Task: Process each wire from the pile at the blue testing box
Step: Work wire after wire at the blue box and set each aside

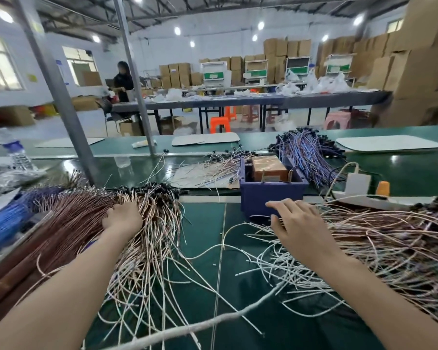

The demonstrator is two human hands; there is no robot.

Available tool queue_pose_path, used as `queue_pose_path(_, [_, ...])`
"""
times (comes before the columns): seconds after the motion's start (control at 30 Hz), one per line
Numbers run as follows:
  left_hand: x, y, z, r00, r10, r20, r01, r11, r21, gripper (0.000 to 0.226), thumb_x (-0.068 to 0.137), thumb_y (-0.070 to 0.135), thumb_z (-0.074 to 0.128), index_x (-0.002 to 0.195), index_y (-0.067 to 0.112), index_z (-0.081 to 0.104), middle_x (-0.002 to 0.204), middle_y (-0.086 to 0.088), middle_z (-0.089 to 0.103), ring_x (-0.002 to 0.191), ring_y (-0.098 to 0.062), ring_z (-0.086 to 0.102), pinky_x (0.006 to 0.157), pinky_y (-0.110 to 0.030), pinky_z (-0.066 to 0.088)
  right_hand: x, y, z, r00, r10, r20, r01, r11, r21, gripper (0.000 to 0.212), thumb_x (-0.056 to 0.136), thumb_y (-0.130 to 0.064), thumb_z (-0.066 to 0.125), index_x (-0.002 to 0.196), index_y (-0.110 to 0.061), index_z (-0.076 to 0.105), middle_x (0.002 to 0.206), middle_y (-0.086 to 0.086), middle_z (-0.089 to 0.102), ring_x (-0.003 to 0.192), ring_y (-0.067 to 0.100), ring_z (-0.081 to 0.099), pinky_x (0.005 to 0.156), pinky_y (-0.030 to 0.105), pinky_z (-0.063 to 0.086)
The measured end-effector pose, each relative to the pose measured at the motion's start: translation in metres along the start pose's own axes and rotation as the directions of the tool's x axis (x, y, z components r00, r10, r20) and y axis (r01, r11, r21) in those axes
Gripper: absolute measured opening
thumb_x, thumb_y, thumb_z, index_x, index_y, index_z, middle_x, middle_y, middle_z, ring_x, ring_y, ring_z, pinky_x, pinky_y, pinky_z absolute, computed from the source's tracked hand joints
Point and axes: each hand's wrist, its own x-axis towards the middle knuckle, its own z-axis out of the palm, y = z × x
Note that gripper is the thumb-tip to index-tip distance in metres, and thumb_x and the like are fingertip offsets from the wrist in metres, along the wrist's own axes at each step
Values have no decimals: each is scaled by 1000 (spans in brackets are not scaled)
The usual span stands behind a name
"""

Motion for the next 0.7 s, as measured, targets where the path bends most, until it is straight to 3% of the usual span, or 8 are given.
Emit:
queue_pose_path(0.07, [2,4,-1,998,-60,-5,60,997,-52,25,100,13,47,116,-2,58,132,-26,55,122,-41,50,104,-50,43,-2,1,-2,1000,17,-3,-17,1000,21,33,99,-24,57,131,-21,62,115,-1,68,104,24,63,97,40,44])
queue_pose_path(0.17, [3,13,-9,978,-174,-111,121,918,-377,30,101,12,41,118,-7,56,120,-25,62,108,-40,59,96,-52,49,-5,1,-6,998,55,23,-57,996,73,34,101,-26,53,134,-21,59,120,-3,66,110,21,60,99,38,42])
queue_pose_path(0.27, [-8,35,-33,937,-160,-311,-69,786,-614,27,108,13,33,121,-6,47,96,-14,61,75,-25,60,66,-42,51,1,-4,-9,987,140,83,-156,962,226,38,103,-29,49,141,-25,51,126,-6,61,116,17,54,103,36,40])
queue_pose_path(0.33, [-27,54,-55,892,-132,-433,-251,652,-716,18,109,15,30,121,5,39,91,-8,55,75,-23,60,61,-33,49,9,-10,-11,968,207,139,-246,880,407,40,103,-30,48,143,-27,46,124,-7,58,118,16,53,103,37,42])
queue_pose_path(0.43, [-65,84,-78,796,1,-606,-553,410,-725,8,110,21,30,113,16,34,103,-10,60,80,-13,63,61,-21,51,23,-27,-18,922,267,279,-386,631,673,38,104,-38,47,141,-33,45,122,-14,58,119,9,54,100,32,45])
queue_pose_path(0.5, [-94,103,-78,723,201,-661,-687,309,-658,8,109,23,34,112,16,36,101,-2,64,82,-6,65,63,-19,54,34,-41,-25,874,257,413,-484,377,790,45,104,-49,45,144,-30,44,129,-15,58,124,8,53,103,29,43])
queue_pose_path(0.6, [-132,124,-55,661,570,-487,-740,391,-547,10,104,31,37,111,24,38,89,4,68,77,-14,70,64,-31,58,48,-57,-32,823,224,521,-503,-135,853,60,96,-55,50,145,-20,45,137,1,59,129,18,54,114,41,32])
queue_pose_path(0.7, [-157,137,-26,619,745,-251,-715,401,-573,6,107,37,36,103,33,34,80,-2,70,62,-18,68,59,-49,57,49,-60,-36,796,329,508,-374,-392,840,36,99,-40,56,122,-13,63,115,6,75,109,22,70,98,40,51])
